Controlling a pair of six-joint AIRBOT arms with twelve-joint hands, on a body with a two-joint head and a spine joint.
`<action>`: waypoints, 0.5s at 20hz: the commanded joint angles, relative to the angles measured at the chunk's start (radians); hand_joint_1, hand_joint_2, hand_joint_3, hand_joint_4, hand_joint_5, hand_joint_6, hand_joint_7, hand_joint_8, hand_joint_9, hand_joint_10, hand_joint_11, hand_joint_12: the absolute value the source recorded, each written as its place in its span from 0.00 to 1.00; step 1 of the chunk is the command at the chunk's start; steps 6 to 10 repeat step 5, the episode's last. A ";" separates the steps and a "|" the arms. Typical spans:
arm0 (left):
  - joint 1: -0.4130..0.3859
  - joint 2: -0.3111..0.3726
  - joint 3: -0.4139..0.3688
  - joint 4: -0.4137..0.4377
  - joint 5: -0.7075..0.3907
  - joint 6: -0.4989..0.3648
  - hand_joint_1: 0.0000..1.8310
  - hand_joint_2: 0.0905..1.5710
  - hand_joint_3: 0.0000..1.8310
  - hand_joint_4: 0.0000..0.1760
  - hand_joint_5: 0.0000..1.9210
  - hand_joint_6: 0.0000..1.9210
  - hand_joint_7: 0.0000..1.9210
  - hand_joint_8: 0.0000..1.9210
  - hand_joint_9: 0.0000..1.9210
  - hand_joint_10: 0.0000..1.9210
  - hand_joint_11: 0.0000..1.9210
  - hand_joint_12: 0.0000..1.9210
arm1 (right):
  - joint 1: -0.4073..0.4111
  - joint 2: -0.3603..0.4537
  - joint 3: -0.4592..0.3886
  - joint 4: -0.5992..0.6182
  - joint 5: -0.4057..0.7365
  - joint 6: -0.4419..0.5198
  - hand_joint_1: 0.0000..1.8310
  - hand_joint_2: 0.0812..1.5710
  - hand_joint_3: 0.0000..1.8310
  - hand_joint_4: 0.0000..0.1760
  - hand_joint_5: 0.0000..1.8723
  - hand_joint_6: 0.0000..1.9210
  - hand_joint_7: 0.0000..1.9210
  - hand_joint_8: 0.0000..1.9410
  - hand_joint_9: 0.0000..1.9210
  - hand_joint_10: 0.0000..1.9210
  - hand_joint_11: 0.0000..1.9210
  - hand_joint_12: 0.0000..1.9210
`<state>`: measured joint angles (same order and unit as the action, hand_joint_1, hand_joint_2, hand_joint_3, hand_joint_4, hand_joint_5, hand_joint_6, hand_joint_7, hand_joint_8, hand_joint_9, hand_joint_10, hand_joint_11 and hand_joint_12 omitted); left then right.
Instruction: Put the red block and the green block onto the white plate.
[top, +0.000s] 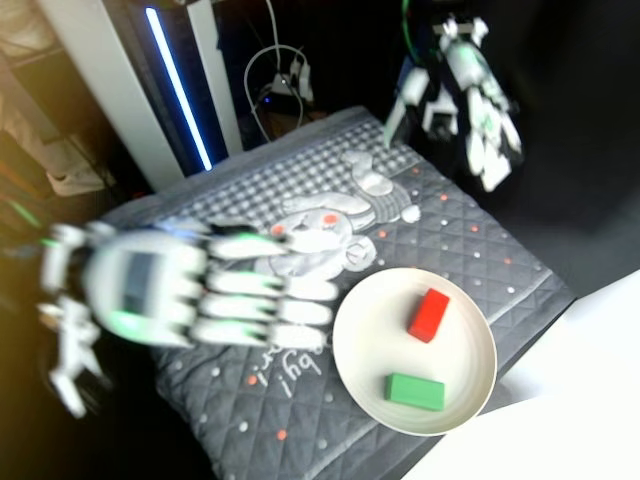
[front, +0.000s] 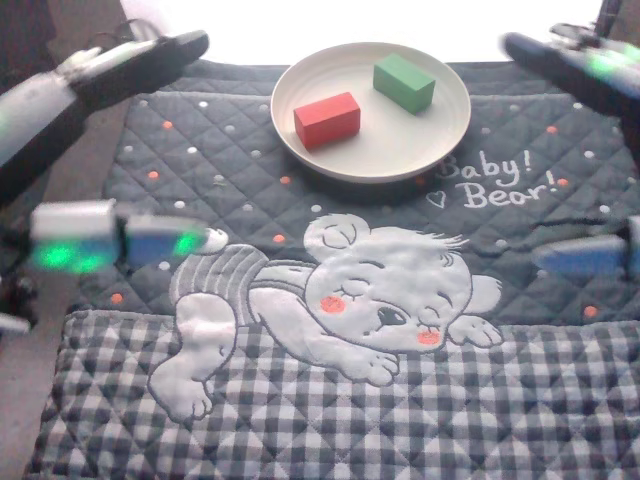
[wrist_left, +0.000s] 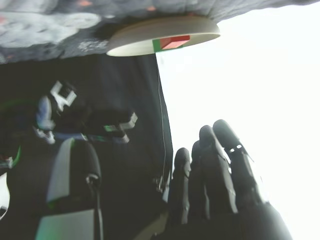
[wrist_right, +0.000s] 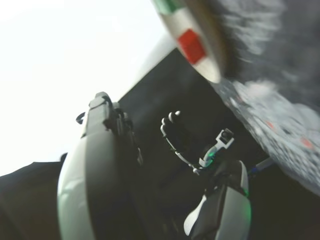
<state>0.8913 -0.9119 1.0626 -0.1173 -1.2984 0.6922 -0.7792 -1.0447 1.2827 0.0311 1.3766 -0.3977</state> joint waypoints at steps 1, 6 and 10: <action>0.022 0.010 -0.008 -0.053 -0.201 0.004 0.39 0.54 0.00 0.02 0.10 0.00 0.13 0.00 0.17 0.00 0.00 0.62 | -0.030 0.013 -0.010 0.071 0.200 0.006 0.41 0.48 0.00 1.00 0.01 0.00 0.10 0.01 0.05 0.00 0.00 0.00; 0.169 0.022 -0.080 -0.127 -0.401 0.004 0.00 0.75 0.01 0.00 0.00 0.00 0.00 0.00 0.03 0.00 0.00 0.18 | -0.189 0.031 -0.071 0.151 0.356 0.069 0.45 0.63 0.01 0.76 0.04 0.00 0.05 0.00 0.04 0.00 0.00 0.00; 0.169 0.022 -0.080 -0.127 -0.401 0.004 0.00 0.75 0.01 0.00 0.00 0.00 0.00 0.00 0.03 0.00 0.00 0.18 | -0.189 0.031 -0.071 0.151 0.356 0.069 0.45 0.63 0.01 0.76 0.04 0.00 0.05 0.00 0.04 0.00 0.00 0.00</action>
